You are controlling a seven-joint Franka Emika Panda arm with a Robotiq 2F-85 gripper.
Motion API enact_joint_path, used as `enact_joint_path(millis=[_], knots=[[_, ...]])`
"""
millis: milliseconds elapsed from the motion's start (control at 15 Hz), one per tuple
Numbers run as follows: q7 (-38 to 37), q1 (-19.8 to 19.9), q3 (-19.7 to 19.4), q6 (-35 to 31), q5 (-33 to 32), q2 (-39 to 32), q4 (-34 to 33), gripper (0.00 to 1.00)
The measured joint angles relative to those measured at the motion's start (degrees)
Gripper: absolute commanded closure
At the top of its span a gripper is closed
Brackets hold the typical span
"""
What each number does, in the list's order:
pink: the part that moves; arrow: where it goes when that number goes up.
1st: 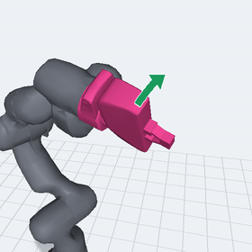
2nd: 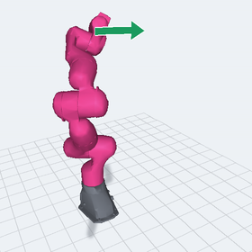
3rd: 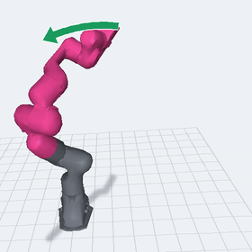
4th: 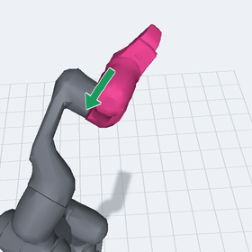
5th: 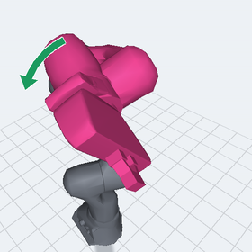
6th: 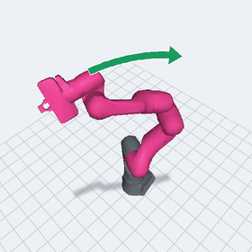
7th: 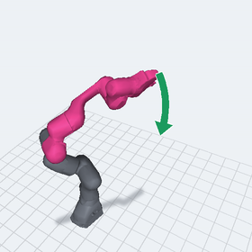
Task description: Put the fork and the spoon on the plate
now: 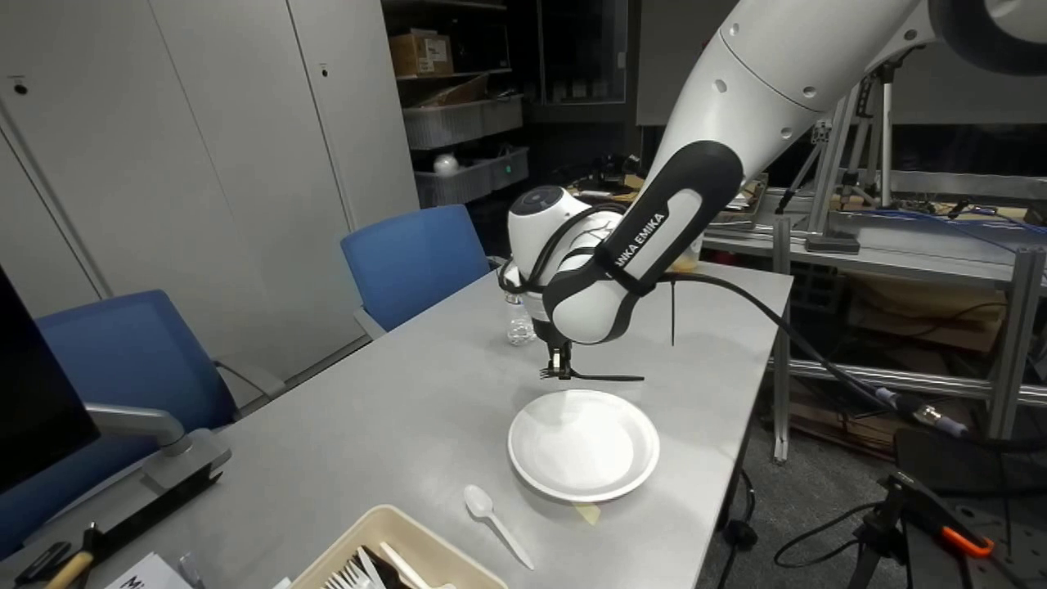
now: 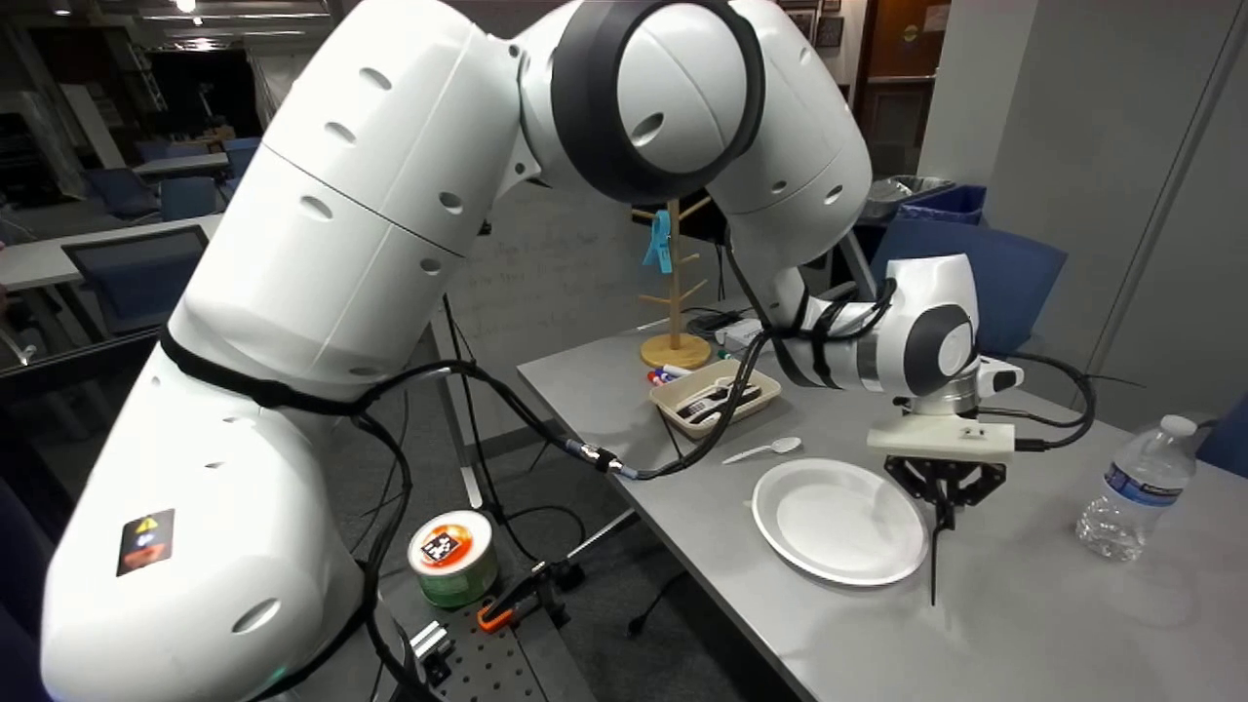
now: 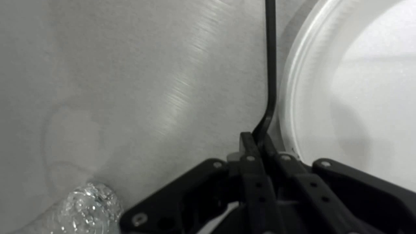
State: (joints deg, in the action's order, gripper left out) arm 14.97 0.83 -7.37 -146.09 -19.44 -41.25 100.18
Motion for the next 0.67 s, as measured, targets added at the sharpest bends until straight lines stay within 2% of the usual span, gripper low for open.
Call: enact_joint_path(millis=[200,667], knots=[[-0.07,-1.56,0.42,1.17,-0.16,0.21,-0.04,0.98],[-0.03,-1.71,3.33,4.74,-0.11,0.21,0.12,0.98]])
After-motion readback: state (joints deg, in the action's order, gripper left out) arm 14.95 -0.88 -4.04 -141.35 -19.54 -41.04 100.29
